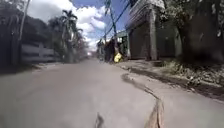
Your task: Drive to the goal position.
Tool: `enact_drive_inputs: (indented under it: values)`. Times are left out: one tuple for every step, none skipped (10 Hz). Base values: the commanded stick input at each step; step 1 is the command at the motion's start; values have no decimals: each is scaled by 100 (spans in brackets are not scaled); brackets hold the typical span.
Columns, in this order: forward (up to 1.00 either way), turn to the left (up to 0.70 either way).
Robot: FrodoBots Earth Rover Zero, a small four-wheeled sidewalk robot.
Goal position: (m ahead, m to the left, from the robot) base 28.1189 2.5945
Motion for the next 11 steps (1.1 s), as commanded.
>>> enact_drive_inputs:
  values:
    - [100, 0]
    - [100, 0]
    - [100, 0]
    - [100, 0]
    - [100, 0]
    - [100, 0]
    - [100, 0]
    - [100, 0]
    - [100, 0]
    - [100, 0]
    - [100, 0]
